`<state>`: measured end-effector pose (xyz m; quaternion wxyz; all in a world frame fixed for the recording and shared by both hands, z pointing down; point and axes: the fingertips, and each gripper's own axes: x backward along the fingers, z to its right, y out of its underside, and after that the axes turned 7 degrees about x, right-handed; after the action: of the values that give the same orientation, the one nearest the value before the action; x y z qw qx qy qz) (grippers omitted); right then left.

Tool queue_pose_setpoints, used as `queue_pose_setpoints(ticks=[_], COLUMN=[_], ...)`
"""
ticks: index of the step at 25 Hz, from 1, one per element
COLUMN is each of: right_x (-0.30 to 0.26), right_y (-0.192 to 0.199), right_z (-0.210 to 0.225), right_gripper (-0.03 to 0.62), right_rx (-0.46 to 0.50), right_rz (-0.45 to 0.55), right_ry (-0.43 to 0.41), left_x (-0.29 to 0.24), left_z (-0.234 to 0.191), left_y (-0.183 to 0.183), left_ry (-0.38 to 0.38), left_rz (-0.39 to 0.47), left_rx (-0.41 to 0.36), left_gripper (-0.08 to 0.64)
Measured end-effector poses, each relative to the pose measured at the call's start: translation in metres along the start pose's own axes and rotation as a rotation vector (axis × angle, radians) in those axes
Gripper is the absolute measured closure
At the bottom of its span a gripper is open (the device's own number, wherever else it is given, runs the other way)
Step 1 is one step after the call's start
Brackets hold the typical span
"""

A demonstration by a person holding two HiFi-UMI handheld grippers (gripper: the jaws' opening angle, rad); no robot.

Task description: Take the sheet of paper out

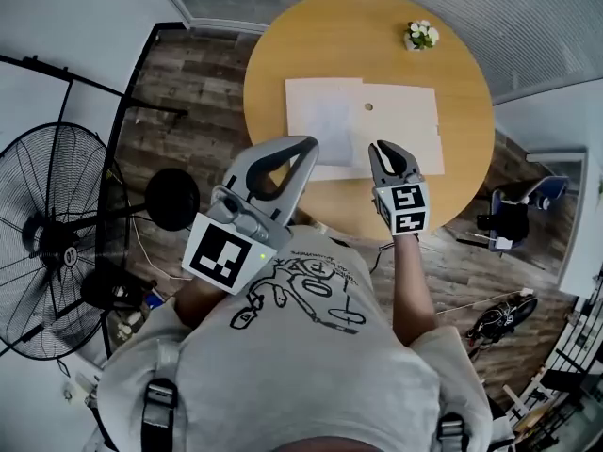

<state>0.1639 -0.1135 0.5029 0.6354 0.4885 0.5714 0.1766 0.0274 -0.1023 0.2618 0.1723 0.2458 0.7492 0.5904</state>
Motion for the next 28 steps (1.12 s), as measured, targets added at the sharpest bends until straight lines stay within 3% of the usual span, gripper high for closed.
queue_pose_setpoints(ticks=[28], right_x=[-0.082], right_y=[0.1], right_z=[0.006], right_gripper=[0.514], right_rx=[-0.072], right_rz=[-0.198], right_ry=[-0.092], left_x=[-0.001], left_z=[-0.015], left_y=[-0.001], left_ry=[-0.027], left_rz=[0.004], left_rx=[0.005], left_gripper=[0.54])
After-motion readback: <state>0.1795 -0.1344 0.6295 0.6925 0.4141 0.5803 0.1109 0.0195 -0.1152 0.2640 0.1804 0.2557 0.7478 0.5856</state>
